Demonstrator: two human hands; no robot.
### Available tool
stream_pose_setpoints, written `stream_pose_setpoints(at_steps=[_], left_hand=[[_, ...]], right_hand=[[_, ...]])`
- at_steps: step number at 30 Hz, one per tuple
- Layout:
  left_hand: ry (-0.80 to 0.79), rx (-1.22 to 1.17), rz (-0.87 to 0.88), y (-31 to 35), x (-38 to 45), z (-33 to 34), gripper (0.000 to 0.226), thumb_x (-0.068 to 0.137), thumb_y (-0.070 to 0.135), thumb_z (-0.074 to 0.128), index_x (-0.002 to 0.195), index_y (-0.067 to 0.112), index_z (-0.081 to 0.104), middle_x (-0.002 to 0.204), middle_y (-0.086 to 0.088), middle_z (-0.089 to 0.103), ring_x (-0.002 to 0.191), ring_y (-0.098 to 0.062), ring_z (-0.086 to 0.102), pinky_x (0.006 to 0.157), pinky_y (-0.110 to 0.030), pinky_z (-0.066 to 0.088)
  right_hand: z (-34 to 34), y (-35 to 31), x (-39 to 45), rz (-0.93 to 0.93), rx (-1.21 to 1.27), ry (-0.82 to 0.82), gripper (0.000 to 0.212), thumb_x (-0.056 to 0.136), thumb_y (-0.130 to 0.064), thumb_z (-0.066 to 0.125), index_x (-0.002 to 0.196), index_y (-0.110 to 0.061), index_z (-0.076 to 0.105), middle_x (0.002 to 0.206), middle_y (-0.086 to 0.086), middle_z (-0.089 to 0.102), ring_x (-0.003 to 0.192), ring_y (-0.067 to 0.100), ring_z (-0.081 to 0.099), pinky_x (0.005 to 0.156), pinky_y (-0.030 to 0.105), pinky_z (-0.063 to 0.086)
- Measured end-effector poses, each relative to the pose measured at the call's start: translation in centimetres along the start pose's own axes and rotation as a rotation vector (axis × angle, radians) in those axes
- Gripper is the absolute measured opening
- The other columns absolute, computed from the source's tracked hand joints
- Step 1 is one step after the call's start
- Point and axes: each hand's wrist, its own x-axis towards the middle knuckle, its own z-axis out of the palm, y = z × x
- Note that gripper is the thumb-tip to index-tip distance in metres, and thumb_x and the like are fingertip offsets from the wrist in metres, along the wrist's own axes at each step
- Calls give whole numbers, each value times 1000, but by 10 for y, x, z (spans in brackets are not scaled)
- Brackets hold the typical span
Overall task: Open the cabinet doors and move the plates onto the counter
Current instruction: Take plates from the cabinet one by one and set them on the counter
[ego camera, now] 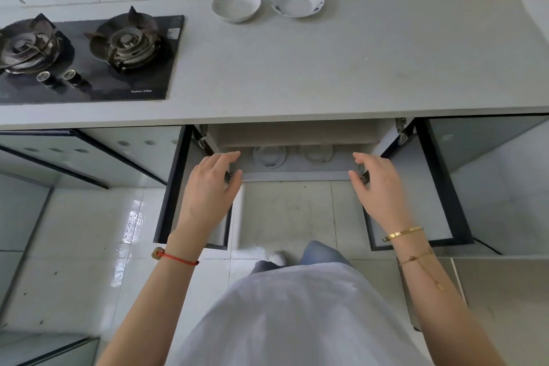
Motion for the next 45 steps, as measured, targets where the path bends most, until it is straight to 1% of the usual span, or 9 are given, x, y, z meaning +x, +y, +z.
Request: stream_pose_setpoints(at_steps=[5, 15, 18, 23, 27, 31, 36, 41, 45], left_hand=[[-15, -19, -6, 24, -15, 12, 32, 90, 17, 61, 122, 12, 61, 110, -2, 68, 100, -23, 61, 87, -42, 52], [-32, -14, -67, 83, -27, 63, 33, 91, 17, 59, 124, 12, 60, 113, -4, 67, 106, -24, 61, 91, -42, 51], [-30, -18, -103, 89, -24, 83, 31, 92, 17, 59, 122, 11, 61, 114, -6, 68, 105, -25, 62, 92, -42, 52], [-49, -27, -147, 85, -1, 132, 31, 90, 14, 60, 121, 8, 62, 111, -8, 68, 102, -28, 62, 91, -41, 51], [-69, -11, -164, 60, 28, 188, 32, 92, 17, 58, 123, 9, 61, 107, -8, 68, 99, -28, 61, 88, -42, 51], [-72, 3, -144, 15, 59, 268, 32, 92, 18, 58, 123, 10, 59, 112, -8, 67, 102, -29, 60, 91, -43, 49], [-96, 49, -76, -49, 89, 385, 30, 92, 17, 59, 120, 6, 61, 107, -11, 68, 94, -32, 62, 81, -45, 52], [-129, 16, -62, -113, 115, 517, 30, 91, 16, 60, 120, 8, 61, 111, -11, 67, 100, -32, 62, 80, -42, 53], [-137, -11, -56, -161, 139, 623, 30, 91, 16, 60, 118, 4, 64, 109, -17, 67, 98, -37, 62, 82, -46, 52]], right_hand=[[-12, 19, -17, 20, 0, -15, 36, 94, -23, 55, 128, -11, 54, 117, 2, 62, 112, 17, 50, 96, 26, 39], [-42, 84, -20, -14, -26, -86, 36, 94, -22, 54, 128, -10, 53, 121, 5, 60, 116, 21, 50, 100, 32, 41], [-41, 100, -8, -11, -30, -126, 37, 95, -23, 53, 129, -10, 52, 124, 5, 59, 119, 21, 49, 102, 33, 41], [-10, 137, 22, -2, -36, -161, 36, 95, -23, 52, 128, -9, 53, 122, 6, 60, 116, 21, 51, 98, 32, 44], [47, 171, 49, 45, -12, -155, 36, 94, -22, 53, 128, -10, 53, 120, 7, 61, 113, 22, 54, 95, 36, 48], [126, 218, 78, 69, -19, -158, 36, 94, -23, 53, 128, -9, 52, 121, 8, 61, 113, 26, 54, 96, 41, 46], [239, 290, 115, 79, -31, -139, 35, 92, -19, 56, 125, -6, 55, 115, 11, 63, 108, 30, 55, 99, 44, 45], [355, 374, 156, 136, -34, -127, 36, 93, -20, 56, 126, -6, 55, 117, 15, 64, 110, 34, 55, 98, 48, 44], [446, 439, 187, 170, -71, -150, 39, 93, -21, 54, 128, -5, 53, 124, 17, 60, 114, 36, 55, 95, 44, 43]])
